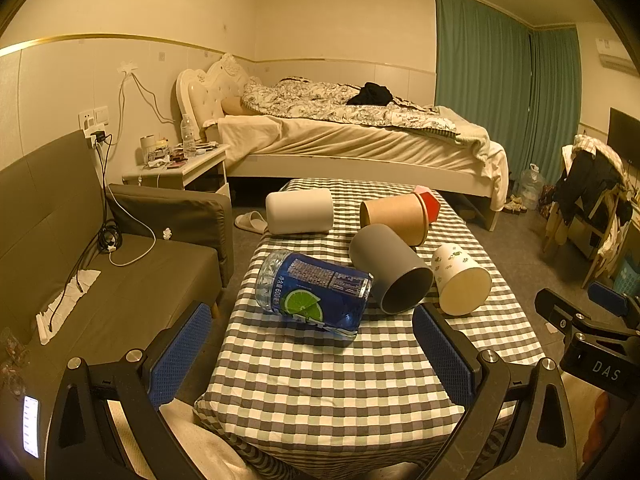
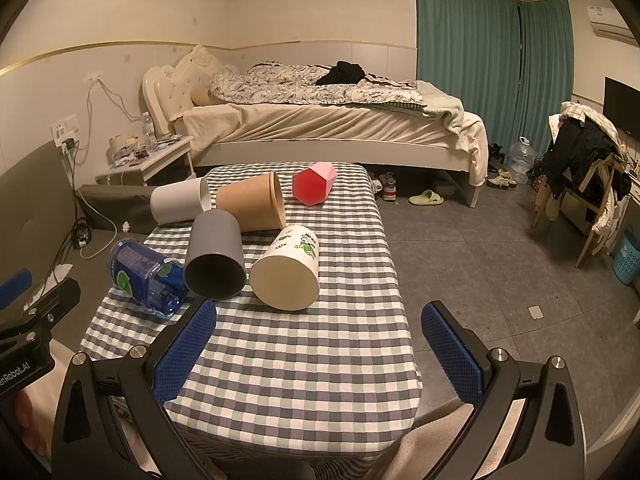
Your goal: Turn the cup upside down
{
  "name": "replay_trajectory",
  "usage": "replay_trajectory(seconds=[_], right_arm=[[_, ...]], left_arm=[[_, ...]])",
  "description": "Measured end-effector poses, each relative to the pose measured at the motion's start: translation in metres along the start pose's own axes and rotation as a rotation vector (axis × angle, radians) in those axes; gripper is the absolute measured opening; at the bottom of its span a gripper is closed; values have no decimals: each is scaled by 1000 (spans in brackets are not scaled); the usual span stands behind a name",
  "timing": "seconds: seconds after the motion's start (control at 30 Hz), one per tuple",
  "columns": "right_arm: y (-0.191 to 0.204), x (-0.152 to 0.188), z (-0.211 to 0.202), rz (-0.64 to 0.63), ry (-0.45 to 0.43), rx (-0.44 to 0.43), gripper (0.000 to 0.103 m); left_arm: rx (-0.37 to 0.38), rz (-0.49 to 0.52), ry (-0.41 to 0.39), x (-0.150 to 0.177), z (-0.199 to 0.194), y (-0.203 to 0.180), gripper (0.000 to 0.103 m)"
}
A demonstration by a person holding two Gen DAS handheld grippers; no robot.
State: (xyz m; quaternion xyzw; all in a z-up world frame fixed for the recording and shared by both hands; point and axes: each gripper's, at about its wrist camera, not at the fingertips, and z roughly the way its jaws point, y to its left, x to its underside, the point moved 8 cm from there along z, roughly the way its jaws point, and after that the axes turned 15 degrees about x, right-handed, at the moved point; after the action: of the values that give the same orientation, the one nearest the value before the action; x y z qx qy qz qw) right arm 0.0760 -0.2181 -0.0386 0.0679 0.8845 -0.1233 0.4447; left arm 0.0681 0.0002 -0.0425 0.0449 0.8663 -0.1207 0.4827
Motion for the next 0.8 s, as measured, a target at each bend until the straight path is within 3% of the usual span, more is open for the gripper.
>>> replay_trajectory(seconds=[0.8], right_arm=[[6, 6, 1, -7, 7, 1, 103]], left_arm=[[-2, 1, 3, 0, 0, 0, 103]])
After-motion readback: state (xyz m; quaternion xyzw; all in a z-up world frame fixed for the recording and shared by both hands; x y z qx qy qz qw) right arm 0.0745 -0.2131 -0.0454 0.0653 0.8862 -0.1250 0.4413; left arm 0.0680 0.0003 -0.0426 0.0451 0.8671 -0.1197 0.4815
